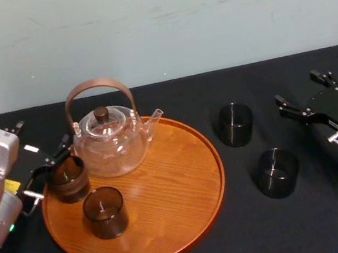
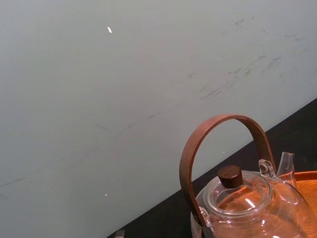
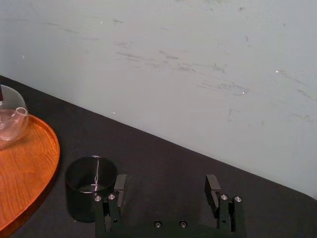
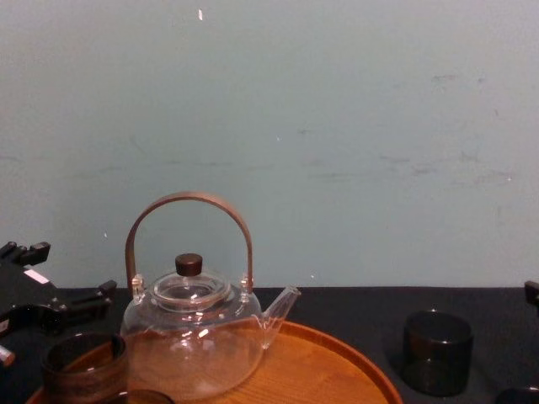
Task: Pick up the glass from the table and place it on the tray.
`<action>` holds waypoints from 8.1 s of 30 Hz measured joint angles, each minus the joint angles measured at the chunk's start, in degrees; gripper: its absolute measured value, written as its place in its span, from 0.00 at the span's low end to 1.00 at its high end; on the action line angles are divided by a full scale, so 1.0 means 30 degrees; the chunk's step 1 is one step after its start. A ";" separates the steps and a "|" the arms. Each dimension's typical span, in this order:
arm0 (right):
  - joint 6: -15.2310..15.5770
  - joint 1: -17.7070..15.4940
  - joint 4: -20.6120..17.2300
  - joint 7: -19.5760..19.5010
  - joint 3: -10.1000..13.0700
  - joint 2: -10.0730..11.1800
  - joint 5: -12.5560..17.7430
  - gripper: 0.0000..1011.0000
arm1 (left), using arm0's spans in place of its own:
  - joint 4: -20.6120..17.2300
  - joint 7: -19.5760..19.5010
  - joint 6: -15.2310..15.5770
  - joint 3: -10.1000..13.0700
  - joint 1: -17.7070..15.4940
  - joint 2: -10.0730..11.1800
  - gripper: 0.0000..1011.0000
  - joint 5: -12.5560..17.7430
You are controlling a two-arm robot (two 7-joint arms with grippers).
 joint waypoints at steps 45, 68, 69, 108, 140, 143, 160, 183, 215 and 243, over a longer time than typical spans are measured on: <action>0.1898 -0.7738 -0.5966 0.5102 0.4181 0.4404 0.1665 0.99 | 0.0000 -0.0001 0.0000 0.0001 -0.0001 0.0000 0.99 0.0000; 0.4145 -0.6638 -0.5497 0.6697 0.3500 0.3039 0.1356 0.99 | 0.0000 0.0000 0.0000 0.0001 0.0000 0.0000 0.99 0.0000; 0.4265 -0.6561 -0.5453 0.6745 0.3468 0.2996 0.1408 0.99 | -0.0001 -0.0001 0.0000 0.0001 0.0000 0.0000 0.99 0.0000; 0.5883 -0.2591 -0.3197 0.7147 0.0965 0.1680 0.1139 0.99 | 0.0000 -0.0001 -0.0001 0.0001 0.0000 0.0000 0.99 0.0000; 0.5972 -0.2511 -0.3152 0.6922 0.0895 0.1632 0.0955 0.89 | 0.0000 -0.0001 -0.0001 0.0001 0.0000 0.0001 0.99 0.0000; 0.5967 -0.2511 -0.3153 0.6928 0.0896 0.1635 0.0961 0.89 | -0.0001 0.0000 0.0000 0.0001 0.0000 0.0000 0.99 -0.0001; 0.5116 -0.1220 -0.3849 0.8581 0.0652 0.2059 0.1698 0.89 | 0.0000 -0.0001 -0.0001 0.0001 0.0000 0.0000 0.99 -0.0001; 0.4498 0.2562 -0.2591 1.0553 -0.3281 -0.0055 0.1529 0.89 | 0.0000 -0.0001 0.0000 0.0000 -0.0001 0.0000 0.99 0.0000; 0.4249 0.3716 0.0425 1.1213 -0.6032 -0.1569 0.1341 0.89 | 0.0000 -0.0001 -0.0001 0.0001 0.0001 0.0000 0.99 0.0000; 0.4245 0.3716 0.0506 1.1090 -0.6057 -0.1614 0.1256 0.99 | 0.0000 -0.0001 -0.0001 0.0000 0.0000 0.0000 0.99 0.0000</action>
